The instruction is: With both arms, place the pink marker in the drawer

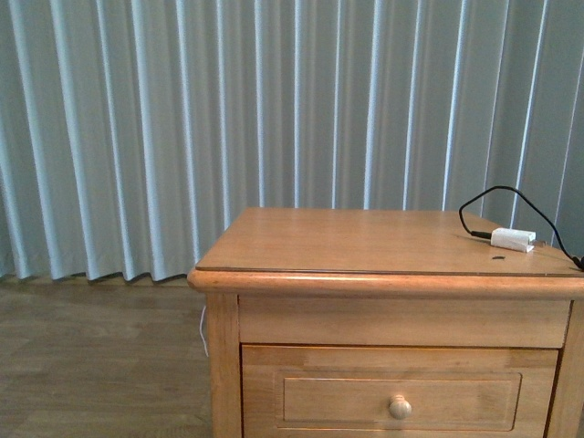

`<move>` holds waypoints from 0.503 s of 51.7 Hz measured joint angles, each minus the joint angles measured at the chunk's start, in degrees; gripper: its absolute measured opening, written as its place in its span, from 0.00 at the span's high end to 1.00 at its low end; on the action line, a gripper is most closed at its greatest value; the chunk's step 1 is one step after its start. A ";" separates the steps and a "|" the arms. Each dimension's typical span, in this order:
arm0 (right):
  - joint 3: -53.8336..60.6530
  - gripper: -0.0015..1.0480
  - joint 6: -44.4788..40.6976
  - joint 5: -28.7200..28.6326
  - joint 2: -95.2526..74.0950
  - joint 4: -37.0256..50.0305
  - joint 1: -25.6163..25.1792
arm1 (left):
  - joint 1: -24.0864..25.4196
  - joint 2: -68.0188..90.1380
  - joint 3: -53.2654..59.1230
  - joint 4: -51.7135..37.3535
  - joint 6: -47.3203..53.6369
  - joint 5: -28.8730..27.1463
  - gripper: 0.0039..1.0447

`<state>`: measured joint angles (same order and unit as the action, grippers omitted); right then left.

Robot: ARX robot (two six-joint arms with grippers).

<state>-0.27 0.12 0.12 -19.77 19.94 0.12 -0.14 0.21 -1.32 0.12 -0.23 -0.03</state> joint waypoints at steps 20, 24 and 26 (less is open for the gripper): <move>-0.02 0.99 0.00 0.00 7.89 -7.91 0.00 | 0.00 0.00 0.00 0.00 0.00 0.00 0.06; -0.02 0.99 0.00 -0.02 9.11 -9.11 0.00 | 0.00 0.00 0.00 0.00 0.00 0.00 0.06; -0.02 0.99 0.00 -0.02 9.64 -9.64 0.00 | 0.00 0.00 -0.02 0.00 0.00 0.00 0.06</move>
<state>-0.30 0.12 0.10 -10.13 10.31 0.12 -0.14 0.21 -1.34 0.12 -0.23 -0.03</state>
